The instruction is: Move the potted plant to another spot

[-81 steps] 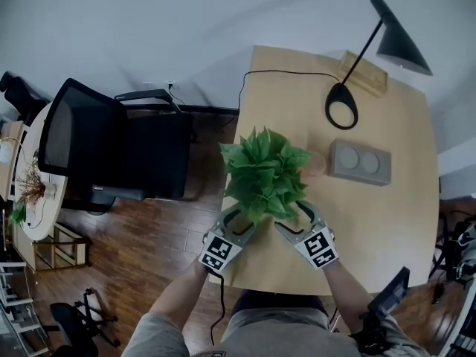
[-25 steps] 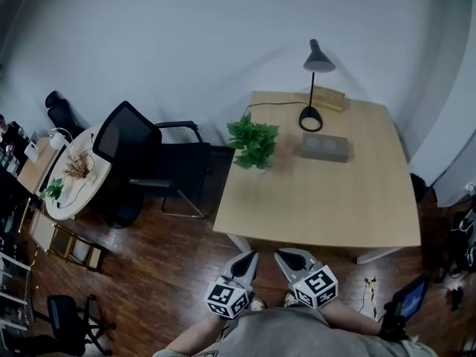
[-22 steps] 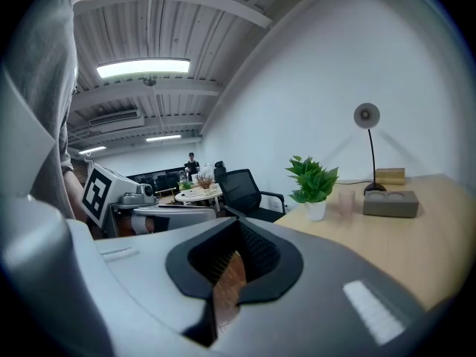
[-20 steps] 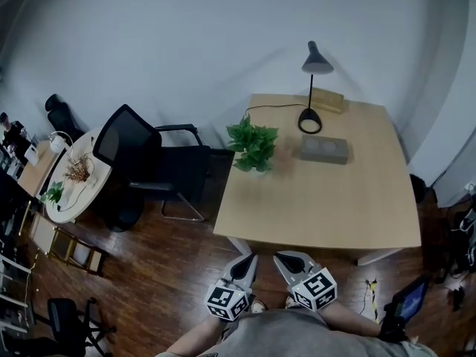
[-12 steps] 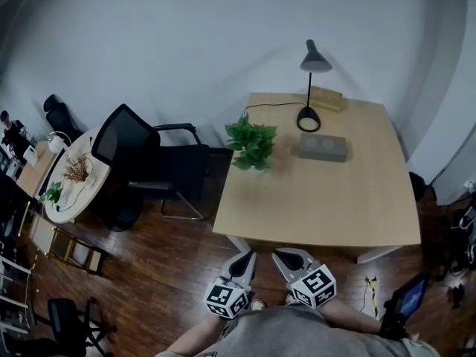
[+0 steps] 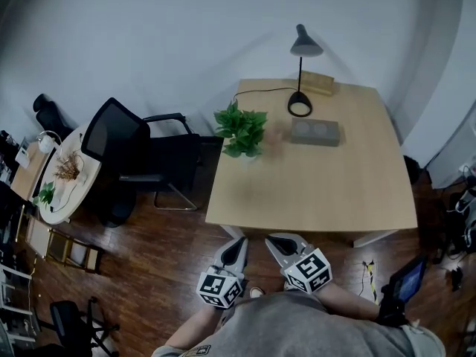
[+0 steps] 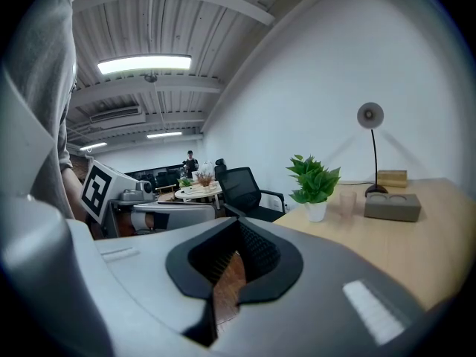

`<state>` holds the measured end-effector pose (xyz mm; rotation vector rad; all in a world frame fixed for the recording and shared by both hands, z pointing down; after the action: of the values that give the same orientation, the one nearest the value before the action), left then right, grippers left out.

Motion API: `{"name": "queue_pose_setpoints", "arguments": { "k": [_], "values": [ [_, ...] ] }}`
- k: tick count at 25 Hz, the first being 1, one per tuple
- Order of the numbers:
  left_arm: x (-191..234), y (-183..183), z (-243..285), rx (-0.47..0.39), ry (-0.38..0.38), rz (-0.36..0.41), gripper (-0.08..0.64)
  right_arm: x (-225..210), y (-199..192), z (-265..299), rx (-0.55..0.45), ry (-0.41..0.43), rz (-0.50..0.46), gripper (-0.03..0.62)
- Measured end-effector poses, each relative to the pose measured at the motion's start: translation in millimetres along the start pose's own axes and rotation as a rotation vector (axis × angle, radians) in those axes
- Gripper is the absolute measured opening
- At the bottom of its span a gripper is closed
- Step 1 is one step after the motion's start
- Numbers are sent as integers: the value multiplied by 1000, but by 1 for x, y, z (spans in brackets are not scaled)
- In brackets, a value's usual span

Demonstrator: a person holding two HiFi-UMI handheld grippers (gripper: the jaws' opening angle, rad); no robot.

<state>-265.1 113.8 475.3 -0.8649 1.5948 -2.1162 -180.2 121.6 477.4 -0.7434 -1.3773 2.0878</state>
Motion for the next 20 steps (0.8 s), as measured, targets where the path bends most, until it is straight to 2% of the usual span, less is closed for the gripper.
{"name": "queue_pose_setpoints", "arguments": {
  "k": [20],
  "values": [
    [-7, 5, -4, 32, 1, 9, 0, -3, 9, -7, 1, -7, -25, 5]
  ]
}}
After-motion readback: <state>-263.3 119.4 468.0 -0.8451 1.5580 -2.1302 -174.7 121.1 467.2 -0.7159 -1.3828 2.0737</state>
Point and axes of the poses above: the fingertips, and each gripper's own axes: z forward along the fingers, x to its left, y out of its top, the point moved 2 cm from there along -z, backward along the fingers, and after that the axes turned 4 degrees about x, right-handed, at the moved point
